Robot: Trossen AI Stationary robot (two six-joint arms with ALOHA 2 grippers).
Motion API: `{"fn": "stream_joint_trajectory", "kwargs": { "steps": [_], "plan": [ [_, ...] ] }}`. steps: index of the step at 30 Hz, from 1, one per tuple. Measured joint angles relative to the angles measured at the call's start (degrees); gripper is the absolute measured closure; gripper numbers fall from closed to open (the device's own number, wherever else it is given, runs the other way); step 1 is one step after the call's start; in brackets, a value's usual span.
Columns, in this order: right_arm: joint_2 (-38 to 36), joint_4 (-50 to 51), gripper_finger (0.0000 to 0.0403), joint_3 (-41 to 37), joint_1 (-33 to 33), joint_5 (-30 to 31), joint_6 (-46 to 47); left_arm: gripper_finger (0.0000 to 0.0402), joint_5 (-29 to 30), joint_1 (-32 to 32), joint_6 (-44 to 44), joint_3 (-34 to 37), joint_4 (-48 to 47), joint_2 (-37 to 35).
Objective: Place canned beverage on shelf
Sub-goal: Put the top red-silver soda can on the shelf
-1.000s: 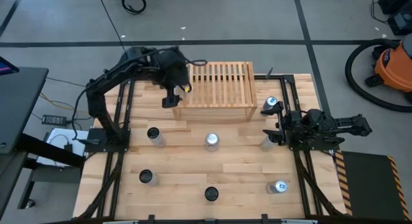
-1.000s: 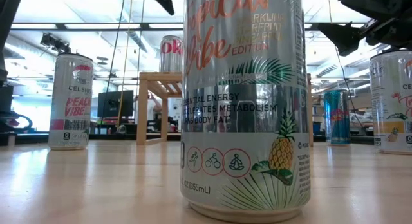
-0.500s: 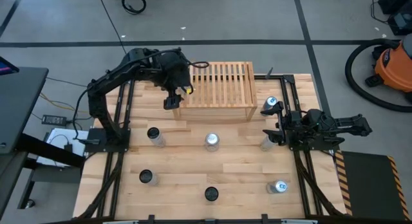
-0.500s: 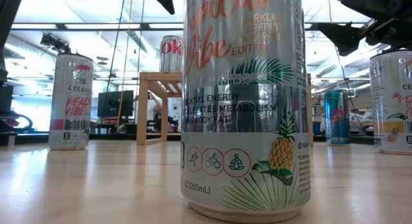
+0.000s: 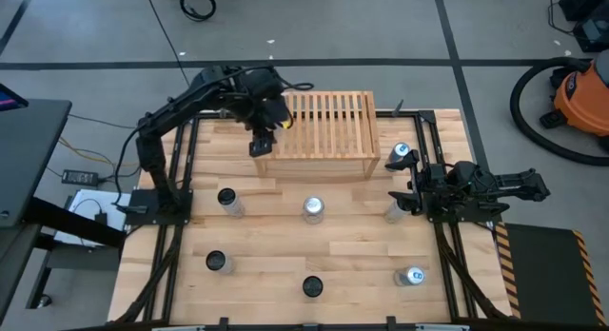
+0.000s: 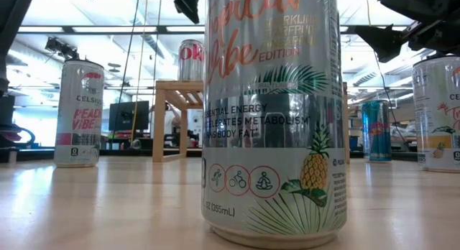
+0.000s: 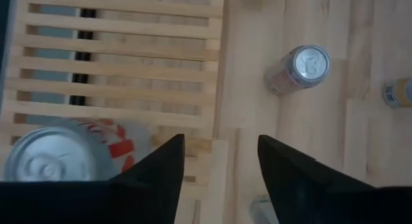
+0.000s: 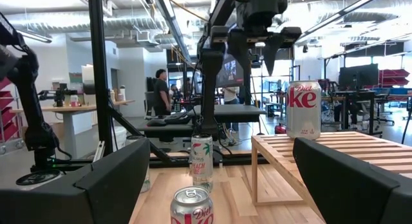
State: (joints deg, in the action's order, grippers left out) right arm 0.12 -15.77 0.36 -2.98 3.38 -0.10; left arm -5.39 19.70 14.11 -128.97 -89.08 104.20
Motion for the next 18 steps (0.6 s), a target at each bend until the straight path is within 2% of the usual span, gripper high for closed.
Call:
{"fn": "stream_joint_trajectory", "kwargs": {
  "steps": [7,13,18],
  "plan": [
    [0.01,0.00,0.0010,0.02,0.00,0.00,0.00,0.0209,-0.09,-2.57,-1.65,2.26,-0.39,0.51],
    [0.00,0.00,0.0010,0.02,0.00,0.00,-0.01,0.0209,0.86,-4.38,-4.01,14.40,0.09,-2.88],
    [0.00,0.00,0.0010,0.02,0.00,0.00,0.00,0.0209,0.96,-4.30,-2.96,24.95,8.76,-7.98]
  ]
}}
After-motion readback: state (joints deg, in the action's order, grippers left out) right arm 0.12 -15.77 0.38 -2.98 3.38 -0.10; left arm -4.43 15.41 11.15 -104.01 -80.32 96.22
